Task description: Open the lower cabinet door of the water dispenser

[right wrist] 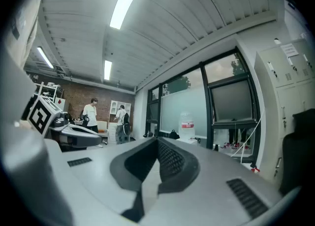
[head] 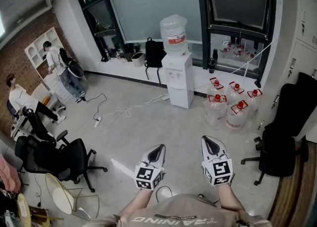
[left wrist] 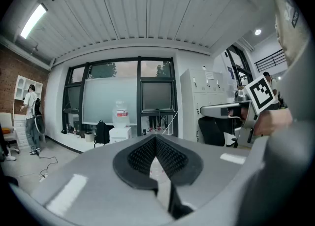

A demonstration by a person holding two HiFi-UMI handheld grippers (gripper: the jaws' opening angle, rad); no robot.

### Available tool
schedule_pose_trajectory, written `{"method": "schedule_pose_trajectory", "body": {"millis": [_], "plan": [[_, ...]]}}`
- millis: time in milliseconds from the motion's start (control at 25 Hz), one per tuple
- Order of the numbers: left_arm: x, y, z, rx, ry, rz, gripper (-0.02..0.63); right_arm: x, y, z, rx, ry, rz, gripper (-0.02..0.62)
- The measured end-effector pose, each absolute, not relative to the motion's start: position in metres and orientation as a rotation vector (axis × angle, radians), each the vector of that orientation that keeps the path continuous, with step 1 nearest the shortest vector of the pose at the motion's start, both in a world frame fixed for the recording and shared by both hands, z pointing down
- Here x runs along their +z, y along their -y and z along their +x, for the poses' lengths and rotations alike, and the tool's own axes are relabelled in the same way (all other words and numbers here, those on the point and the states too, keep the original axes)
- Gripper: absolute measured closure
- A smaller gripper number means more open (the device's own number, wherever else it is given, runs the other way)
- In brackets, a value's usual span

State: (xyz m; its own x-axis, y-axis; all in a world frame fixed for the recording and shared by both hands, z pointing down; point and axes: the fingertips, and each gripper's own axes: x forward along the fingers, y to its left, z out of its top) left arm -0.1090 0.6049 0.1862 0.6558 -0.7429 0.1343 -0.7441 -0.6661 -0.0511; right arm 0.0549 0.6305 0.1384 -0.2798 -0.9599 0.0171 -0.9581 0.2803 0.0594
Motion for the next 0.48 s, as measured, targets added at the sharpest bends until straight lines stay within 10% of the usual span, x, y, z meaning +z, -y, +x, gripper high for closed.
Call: {"method": "schedule_pose_trajectory", "body": {"millis": [480], "plan": [[0.181, -0.608, -0.079, 0.17, 1.246, 2.873, 0.604, 0.151, -0.636, 0.077, -0.018, 2.464, 1.833, 0.588]]}}
